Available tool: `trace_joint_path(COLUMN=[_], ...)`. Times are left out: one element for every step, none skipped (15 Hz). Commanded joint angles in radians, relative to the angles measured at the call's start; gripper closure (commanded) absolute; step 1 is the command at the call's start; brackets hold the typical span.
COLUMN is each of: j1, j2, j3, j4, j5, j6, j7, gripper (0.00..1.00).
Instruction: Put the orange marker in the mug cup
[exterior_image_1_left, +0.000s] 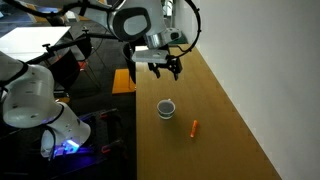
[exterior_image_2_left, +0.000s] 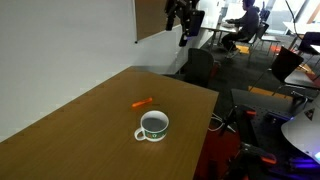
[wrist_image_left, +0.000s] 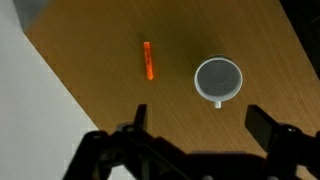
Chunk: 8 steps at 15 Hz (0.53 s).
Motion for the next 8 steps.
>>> trace_joint_path(j1=[-0.040,-0.050,-0.052,-0.056,-0.060,-0.074,-0.081,-0.089], j2=[0.068,0.087,0.114,0.142,0.172,0.199,0.228,0.255], j3=[0.005,0.002,-0.011,-0.022,-0.032,-0.033,-0.037,-0.041], j4=[0.041,0.048,0.055,0.065,0.073,0.082,0.092,0.101], j5=[0.013,0.006,0.022,0.032,0.046,0.036,0.046,0.063], j6=[0.049,0.059,0.085,0.105,0.128,0.141,0.153,0.163], j7=[0.038,0.035,-0.002,-0.035,-0.078,-0.093,-0.132,-0.184], gripper=[0.00,0.00,0.00,0.00,0.00,0.00,0.00,0.00])
